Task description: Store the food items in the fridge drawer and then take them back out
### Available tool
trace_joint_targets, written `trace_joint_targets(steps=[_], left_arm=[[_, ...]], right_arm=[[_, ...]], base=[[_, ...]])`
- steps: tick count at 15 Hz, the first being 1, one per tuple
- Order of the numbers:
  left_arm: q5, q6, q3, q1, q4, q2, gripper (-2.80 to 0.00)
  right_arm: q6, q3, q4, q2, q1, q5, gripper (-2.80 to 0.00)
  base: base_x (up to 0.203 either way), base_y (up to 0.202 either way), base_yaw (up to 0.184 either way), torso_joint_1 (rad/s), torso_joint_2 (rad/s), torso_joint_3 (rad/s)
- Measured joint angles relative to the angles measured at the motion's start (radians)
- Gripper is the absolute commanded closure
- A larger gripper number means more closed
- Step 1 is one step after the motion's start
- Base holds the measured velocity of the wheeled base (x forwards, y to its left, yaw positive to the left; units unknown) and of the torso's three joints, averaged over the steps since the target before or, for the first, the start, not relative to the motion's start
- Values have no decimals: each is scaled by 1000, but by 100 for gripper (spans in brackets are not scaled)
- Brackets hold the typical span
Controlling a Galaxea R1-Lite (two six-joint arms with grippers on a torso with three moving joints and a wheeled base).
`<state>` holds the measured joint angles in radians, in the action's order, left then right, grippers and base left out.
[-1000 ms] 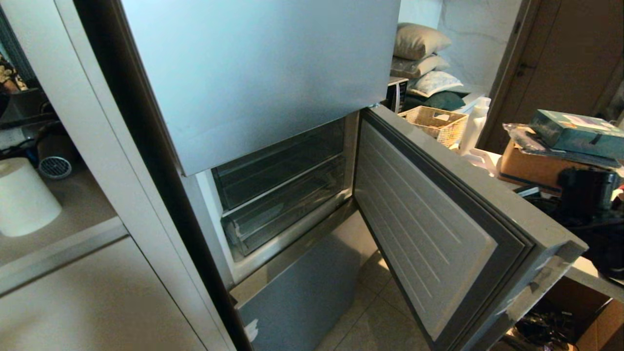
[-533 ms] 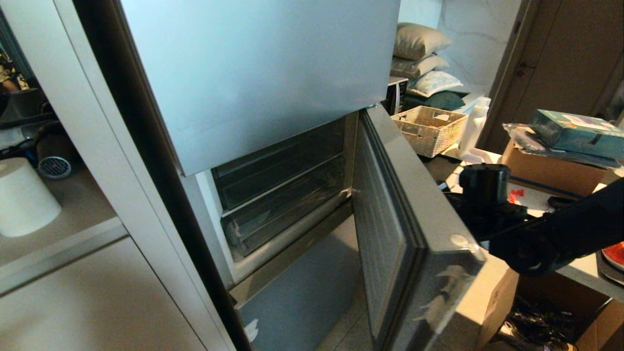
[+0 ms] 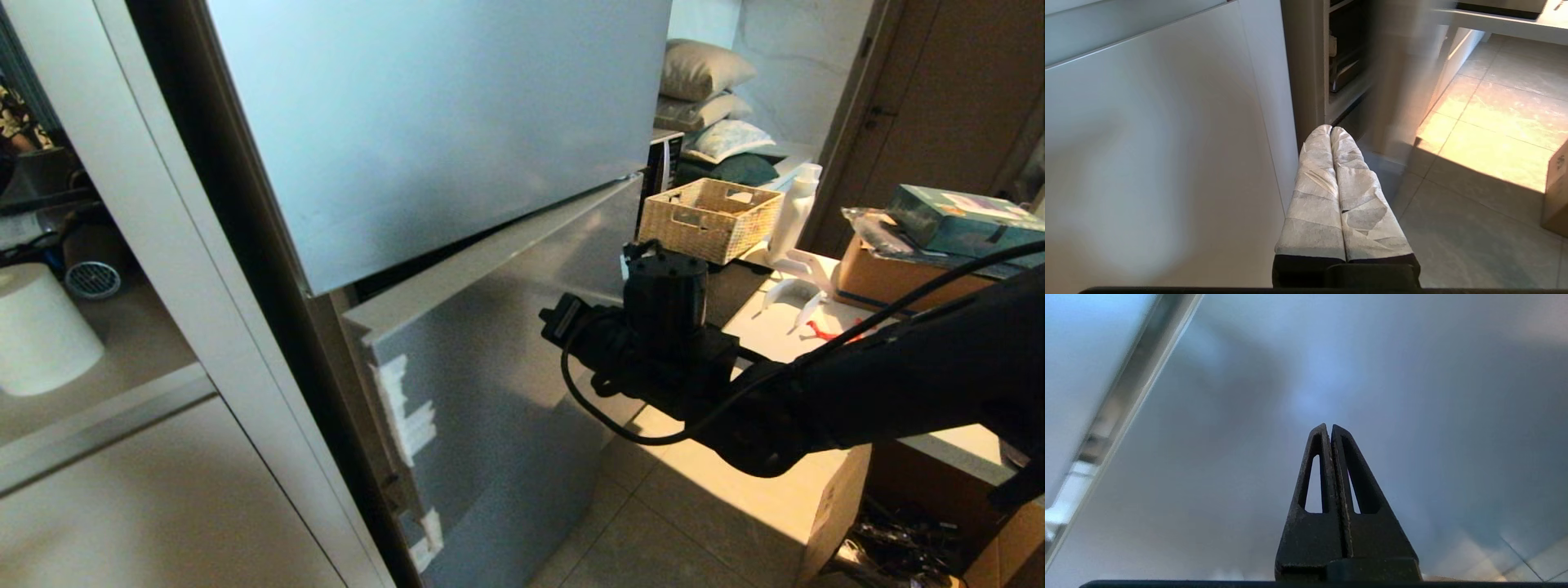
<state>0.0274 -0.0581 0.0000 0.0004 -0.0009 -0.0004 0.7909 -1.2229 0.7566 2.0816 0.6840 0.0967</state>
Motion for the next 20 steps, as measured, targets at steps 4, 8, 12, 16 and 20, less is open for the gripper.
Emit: trace_joint_targets(steps=[4, 8, 12, 16, 20], left_arm=[[0, 0, 0, 0, 0, 0, 0], [0, 0, 0, 1, 0, 0, 0], [0, 0, 0, 1, 0, 0, 0], [0, 0, 0, 0, 0, 0, 0], [0, 0, 0, 1, 0, 0, 0]], right_arm=[[-1, 125, 0, -94, 7, -11, 0], [-25, 194, 1, -177, 27, 15, 0], [-246, 430, -1, -374, 33, 93, 0], [-511, 723, -64, -767, -77, 115, 0], [-617, 930, -297, -1238, -364, 35, 0]], base=[[0, 0, 0, 0, 0, 0], [0, 0, 0, 0, 0, 0], [0, 0, 0, 0, 0, 0], [0, 0, 0, 0, 0, 0], [0, 0, 0, 0, 0, 0]])
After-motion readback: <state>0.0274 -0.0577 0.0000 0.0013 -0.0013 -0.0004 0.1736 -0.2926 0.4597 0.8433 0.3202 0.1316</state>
